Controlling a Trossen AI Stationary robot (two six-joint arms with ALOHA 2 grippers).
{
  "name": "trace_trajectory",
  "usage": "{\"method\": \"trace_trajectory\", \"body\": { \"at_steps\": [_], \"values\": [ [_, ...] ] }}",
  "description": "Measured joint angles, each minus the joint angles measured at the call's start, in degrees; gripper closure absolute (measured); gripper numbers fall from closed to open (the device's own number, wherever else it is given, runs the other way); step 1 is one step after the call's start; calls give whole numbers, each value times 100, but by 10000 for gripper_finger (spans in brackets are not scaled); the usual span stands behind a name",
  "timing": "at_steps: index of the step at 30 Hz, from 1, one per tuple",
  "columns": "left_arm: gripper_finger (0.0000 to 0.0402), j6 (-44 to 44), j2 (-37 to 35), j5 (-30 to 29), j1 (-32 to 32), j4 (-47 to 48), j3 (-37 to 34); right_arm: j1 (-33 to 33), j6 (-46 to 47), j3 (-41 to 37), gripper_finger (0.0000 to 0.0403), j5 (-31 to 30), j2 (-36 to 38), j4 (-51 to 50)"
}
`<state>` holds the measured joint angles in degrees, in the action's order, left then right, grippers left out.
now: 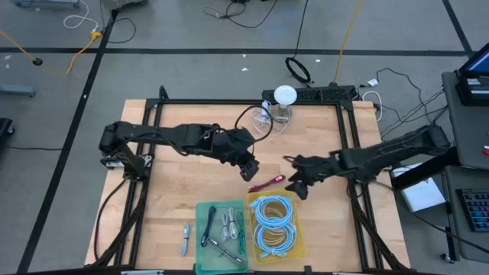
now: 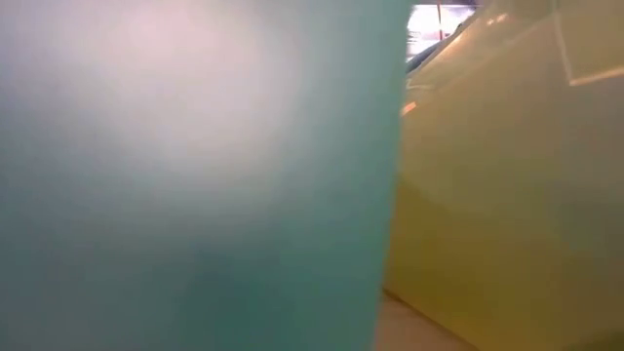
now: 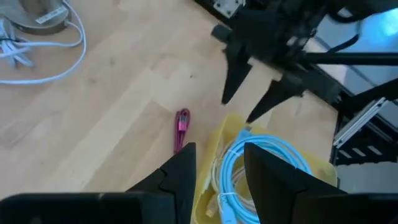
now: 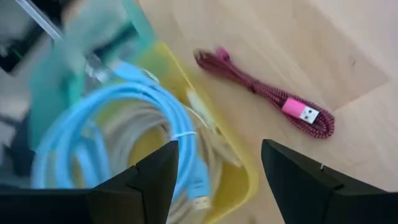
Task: Pick & Place USB Port
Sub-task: Put the pink charger cable into the green bin
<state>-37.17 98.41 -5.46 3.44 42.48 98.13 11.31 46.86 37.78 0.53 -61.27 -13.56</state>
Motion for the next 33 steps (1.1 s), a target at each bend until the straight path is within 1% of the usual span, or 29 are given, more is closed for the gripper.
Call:
{"method": "trace_trajectory", "body": {
  "at_steps": [2, 3, 7, 10, 14, 16, 18, 21, 23, 26, 29, 33],
  "values": [
    [266, -41, 16, -14, 42, 40, 0, -194, -292, 112, 181, 261, -421, 33],
    [266, -48, 22, -14, 70, 63, 0, -267, -512, 234, 181, 283, -620, 10],
    [266, -192, 80, -51, 211, 125, 0, -543, -1631, 984, 181, 411, -1345, -28],
    [266, -252, 112, -83, 334, 260, -9, -726, -2633, 1746, 181, 409, -1857, -636],
    [266, -453, 86, -341, 505, 511, -2, -891, -4197, 2619, 181, 367, -2550, -1965],
    [266, -561, 98, -383, 587, 681, -4, -928, -4874, 2786, 181, 223, -2862, -2425],
    [266, -712, 98, -408, 680, 834, -4, -942, -5367, 2798, 181, 189, -3123, -2629],
    [266, -931, 96, -500, 855, 1004, -4, -942, -5723, 2754, 181, 107, -3389, -2530],
    [266, -1067, 96, -685, 972, 1096, -4, -926, -5813, 2743, 181, 101, -3519, -2419],
    [266, -1190, 96, -915, 1123, 1133, -4, -855, -5809, 2741, 181, 99, -3533, -2071],
    [266, -1251, 96, -999, 1224, 1187, -4, -771, -5744, 2741, 181, 104, -3524, -1693],
    [266, -1261, 96, -1011, 1279, 1195, -4, -669, -5556, 2741, 181, 121, -3526, -1663]
  ]
}}
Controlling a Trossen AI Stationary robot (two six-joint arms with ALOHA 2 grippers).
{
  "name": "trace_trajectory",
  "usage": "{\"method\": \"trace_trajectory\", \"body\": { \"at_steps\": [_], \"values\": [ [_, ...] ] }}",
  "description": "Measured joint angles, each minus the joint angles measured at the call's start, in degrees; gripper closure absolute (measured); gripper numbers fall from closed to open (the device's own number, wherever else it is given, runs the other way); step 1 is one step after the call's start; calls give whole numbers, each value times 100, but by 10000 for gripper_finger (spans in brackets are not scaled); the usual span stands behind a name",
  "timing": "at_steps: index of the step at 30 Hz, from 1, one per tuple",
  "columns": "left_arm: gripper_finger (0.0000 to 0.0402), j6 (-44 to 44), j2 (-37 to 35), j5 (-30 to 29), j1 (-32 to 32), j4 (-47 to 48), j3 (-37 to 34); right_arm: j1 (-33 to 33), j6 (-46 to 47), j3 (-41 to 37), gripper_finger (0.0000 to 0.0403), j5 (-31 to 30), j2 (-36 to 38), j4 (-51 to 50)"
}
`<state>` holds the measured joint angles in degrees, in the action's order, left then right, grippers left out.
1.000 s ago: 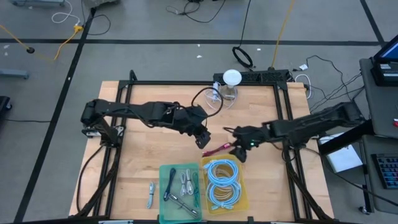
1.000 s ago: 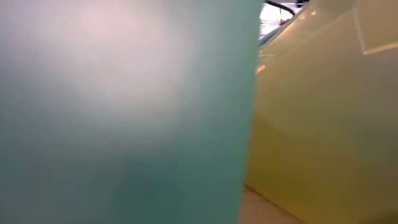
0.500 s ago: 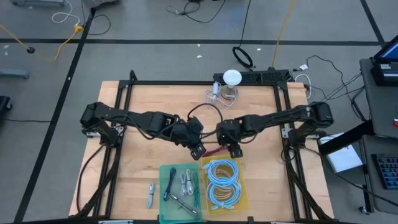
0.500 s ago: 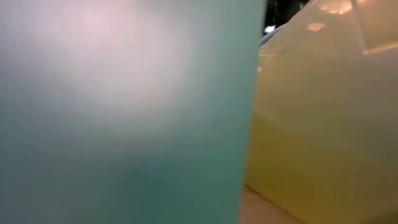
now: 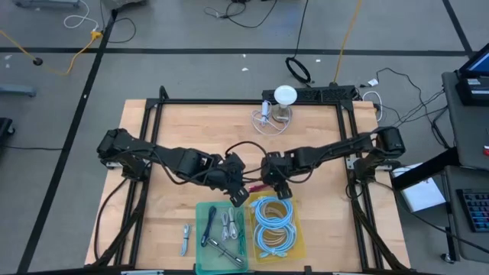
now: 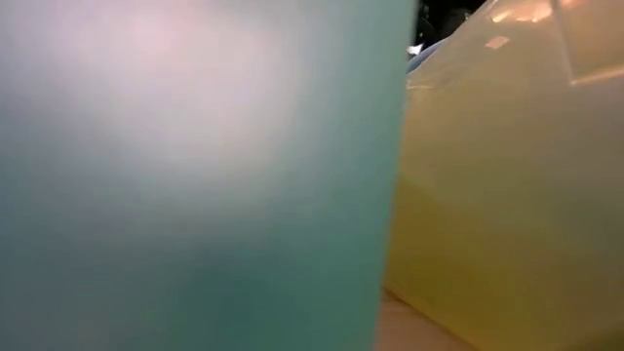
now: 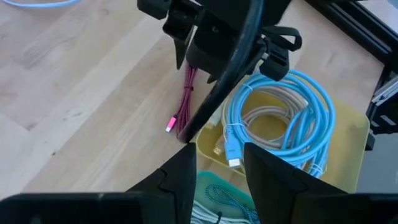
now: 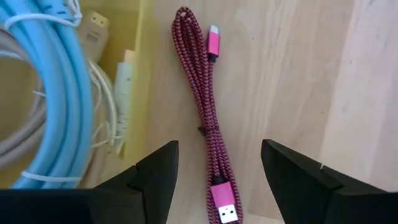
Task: Pick & Place USB Port
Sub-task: Put the pink charger cable into the green bin
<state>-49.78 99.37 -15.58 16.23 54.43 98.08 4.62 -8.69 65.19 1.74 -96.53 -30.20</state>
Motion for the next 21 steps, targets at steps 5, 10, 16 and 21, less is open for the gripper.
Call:
{"method": "trace_trajectory", "body": {
  "at_steps": [5, 10, 16, 21],
  "values": [
    [266, -28, 0, -64, 9, 39, 0, 115, 72, -216, 181, 11, 0, 249],
    [266, -50, 0, -80, 20, 111, 0, 145, 204, -452, 181, -6, 2, 400],
    [266, -129, 0, -102, 26, 116, 0, 145, 556, -891, 184, 32, 7, 893],
    [266, -181, 0, -103, 26, 116, 0, 134, 887, -1167, 219, 107, 31, 1252]
  ]
}}
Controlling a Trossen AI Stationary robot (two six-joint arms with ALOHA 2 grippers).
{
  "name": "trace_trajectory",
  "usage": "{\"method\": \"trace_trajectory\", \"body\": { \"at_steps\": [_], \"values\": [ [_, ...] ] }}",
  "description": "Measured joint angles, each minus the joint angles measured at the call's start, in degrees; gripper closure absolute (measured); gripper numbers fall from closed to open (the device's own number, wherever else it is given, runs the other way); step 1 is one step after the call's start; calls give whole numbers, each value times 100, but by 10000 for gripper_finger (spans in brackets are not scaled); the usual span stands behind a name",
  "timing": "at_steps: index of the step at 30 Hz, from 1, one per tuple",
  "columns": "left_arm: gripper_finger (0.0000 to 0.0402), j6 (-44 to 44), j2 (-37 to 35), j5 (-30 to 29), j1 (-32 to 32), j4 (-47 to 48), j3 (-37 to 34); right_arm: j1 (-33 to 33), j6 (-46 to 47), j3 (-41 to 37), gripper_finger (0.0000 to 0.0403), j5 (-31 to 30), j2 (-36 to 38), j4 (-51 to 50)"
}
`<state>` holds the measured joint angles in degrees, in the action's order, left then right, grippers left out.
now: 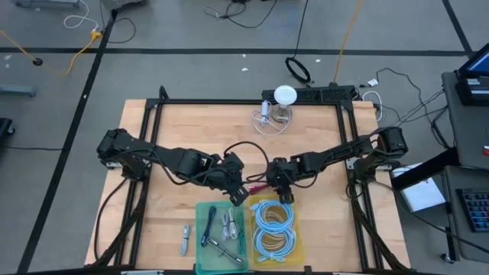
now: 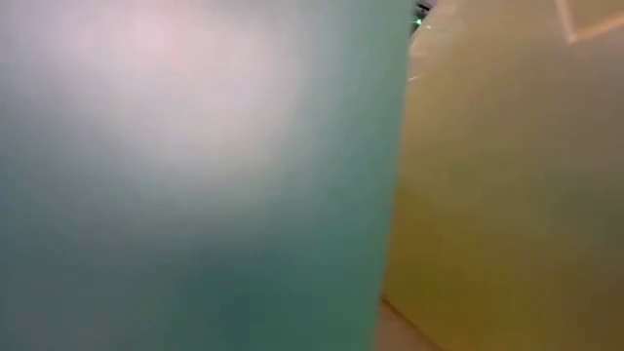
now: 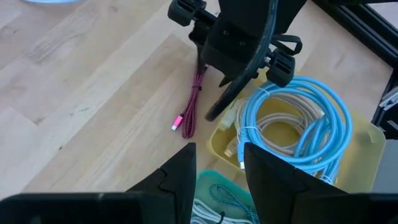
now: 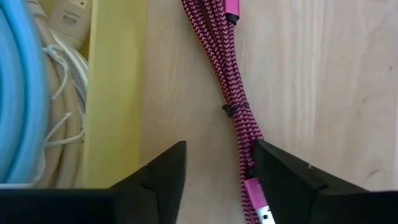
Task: Pick & Place USB Port
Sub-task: Put the pink charger cable into the green bin
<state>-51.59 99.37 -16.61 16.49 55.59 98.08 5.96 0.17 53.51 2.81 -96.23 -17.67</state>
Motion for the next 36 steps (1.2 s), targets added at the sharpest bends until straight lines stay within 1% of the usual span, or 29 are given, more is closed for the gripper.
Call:
{"method": "trace_trajectory", "body": {
  "at_steps": [4, 11, 13, 18, 23, 26, 29, 31, 33, 34, 36],
  "values": [
    [266, 0, 0, -2, 0, -2, 0, 2, 91, -23, 271, -25, -4, -3],
    [266, -1, 0, -4, 0, -7, 0, 7, 160, -36, 376, -187, -28, 23],
    [266, -2, 0, -6, 0, -15, 0, 4, 182, -46, 395, -233, -46, 9],
    [266, -3, 0, -8, 0, -17, 0, -15, 358, -46, 397, -731, -39, -74],
    [266, -4, 0, -42, 0, -17, 0, -109, 602, -39, 400, -1038, 60, -141],
    [266, -4, 0, -107, 0, -16, 0, -141, 617, 28, 401, -1141, 212, -182],
    [266, -50, 0, -182, 0, -7, 0, -147, 619, 273, 402, -1383, 435, -258],
    [266, -284, 0, -353, 0, 124, 0, -151, 595, 491, 402, -1468, 613, -417],
    [266, -687, -1, -650, 0, 448, 0, -151, 576, 810, 402, -1480, 750, -479],
    [266, -919, -27, -805, 0, 657, 0, -151, 578, 998, 402, -1454, 826, -578],
    [266, -1405, -101, -1111, 0, 1119, 0, -151, 629, 1426, 402, -1206, 915, -870]
  ]
}}
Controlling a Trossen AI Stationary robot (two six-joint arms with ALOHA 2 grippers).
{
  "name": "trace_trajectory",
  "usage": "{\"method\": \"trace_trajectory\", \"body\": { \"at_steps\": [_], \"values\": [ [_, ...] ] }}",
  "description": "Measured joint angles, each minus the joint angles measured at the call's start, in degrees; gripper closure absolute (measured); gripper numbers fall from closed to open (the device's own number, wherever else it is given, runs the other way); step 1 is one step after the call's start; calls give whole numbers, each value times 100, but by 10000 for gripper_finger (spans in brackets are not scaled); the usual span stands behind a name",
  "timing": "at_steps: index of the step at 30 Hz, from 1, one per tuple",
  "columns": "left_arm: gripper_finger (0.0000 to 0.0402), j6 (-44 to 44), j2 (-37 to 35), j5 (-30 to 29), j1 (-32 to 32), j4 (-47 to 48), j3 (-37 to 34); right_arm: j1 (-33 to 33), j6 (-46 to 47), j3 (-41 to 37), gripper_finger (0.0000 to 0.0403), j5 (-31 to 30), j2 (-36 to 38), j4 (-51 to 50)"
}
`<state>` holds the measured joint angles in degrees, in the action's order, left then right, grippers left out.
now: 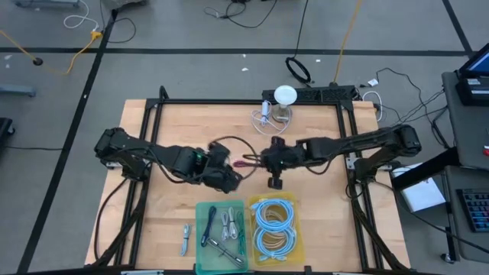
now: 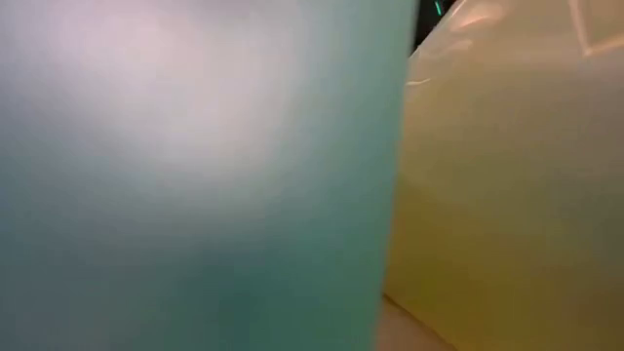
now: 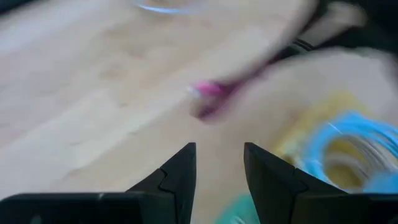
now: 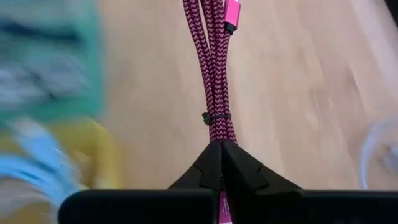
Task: Pick & Place USB Port
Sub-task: Put the pink charger cable into the green bin
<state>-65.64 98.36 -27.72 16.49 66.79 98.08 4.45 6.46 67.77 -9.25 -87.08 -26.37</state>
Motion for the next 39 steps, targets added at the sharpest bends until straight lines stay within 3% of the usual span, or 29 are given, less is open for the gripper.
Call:
{"method": "trace_trajectory", "body": {
  "at_steps": [6, 15, 21, 27, 32, 39],
  "values": [
    [266, -1173, -598, -1061, 95, 1098, 0, 272, 44, 1262, 402, 1212, -90, -1042],
    [266, -1541, -1646, -1962, 170, 1700, 2, 626, -452, 2338, 403, 1719, -878, -1970],
    [266, -1599, -1862, -2086, 258, 1667, 2, 814, -1443, 3565, 403, 1627, -2189, -3111],
    [266, -1778, -1801, -2112, 441, 1567, 2, 1143, -2436, 4906, 403, 1029, -3212, -3729],
    [266, -2223, -1692, -2191, 624, 1554, 0, 1593, -3462, 5473, 403, 661, -3469, -3694],
    [266, -2807, -1568, -2196, 840, 1335, 2, 2211, -4437, 5477, 403, 530, -3476, -3058]
  ]
}}
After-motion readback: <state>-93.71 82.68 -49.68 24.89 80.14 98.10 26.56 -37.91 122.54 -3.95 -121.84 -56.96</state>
